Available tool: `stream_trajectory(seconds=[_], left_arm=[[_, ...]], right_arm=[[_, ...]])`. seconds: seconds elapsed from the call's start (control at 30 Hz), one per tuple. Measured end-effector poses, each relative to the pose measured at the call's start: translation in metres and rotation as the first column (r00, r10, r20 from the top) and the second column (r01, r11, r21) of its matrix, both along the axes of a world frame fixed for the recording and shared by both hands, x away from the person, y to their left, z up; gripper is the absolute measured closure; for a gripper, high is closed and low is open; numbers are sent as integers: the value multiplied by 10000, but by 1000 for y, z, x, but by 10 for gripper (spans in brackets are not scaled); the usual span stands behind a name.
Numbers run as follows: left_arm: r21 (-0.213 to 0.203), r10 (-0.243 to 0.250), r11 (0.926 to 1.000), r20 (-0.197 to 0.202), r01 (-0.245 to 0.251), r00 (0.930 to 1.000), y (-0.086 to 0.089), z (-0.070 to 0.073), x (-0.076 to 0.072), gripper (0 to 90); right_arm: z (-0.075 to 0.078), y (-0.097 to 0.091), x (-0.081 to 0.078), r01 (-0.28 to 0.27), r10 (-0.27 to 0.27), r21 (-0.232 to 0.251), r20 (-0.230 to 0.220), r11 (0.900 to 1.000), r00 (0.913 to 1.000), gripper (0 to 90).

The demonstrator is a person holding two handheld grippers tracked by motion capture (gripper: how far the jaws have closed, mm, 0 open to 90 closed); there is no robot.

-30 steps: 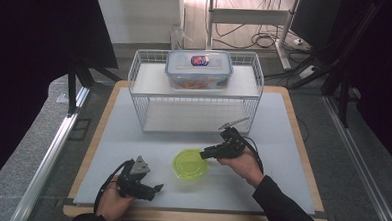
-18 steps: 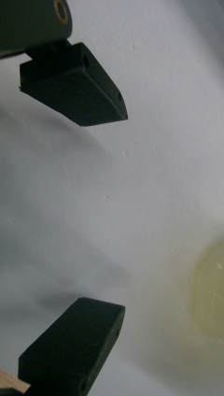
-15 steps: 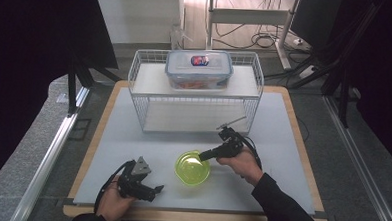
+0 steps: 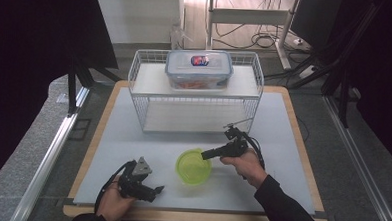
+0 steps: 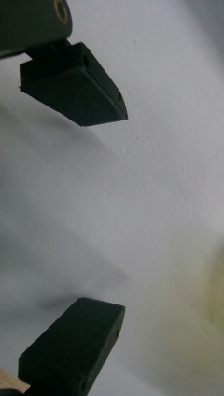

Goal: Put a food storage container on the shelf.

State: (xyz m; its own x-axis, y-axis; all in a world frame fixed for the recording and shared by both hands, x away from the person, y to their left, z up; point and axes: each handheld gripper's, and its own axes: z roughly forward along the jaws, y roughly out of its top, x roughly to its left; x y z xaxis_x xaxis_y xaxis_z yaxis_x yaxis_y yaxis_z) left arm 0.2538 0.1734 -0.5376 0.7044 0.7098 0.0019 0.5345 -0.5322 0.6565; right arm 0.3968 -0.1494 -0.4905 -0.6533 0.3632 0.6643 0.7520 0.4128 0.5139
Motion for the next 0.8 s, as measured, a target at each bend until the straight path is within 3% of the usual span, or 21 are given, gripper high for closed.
stream_trajectory(seconds=[0.3, 0.53, 0.8], left_arm=[[-139, 82, 9999, 104, -80, 9999, 1, 2, 0, 72], [-616, 214, 9979, 133, -205, 9997, 5, 6, 0, 55], [-1145, 267, 9931, 101, -254, 9996, 7, 10, 0, 46]], right_arm=[[14, -13, -4, 431, -442, 543, 181, 9976, 9989, 827], [45, -23, -7, 665, -724, 1122, 491, 9915, 9962, 827], [80, -31, -1, 959, -1071, 1445, 717, 9848, 9917, 827]])
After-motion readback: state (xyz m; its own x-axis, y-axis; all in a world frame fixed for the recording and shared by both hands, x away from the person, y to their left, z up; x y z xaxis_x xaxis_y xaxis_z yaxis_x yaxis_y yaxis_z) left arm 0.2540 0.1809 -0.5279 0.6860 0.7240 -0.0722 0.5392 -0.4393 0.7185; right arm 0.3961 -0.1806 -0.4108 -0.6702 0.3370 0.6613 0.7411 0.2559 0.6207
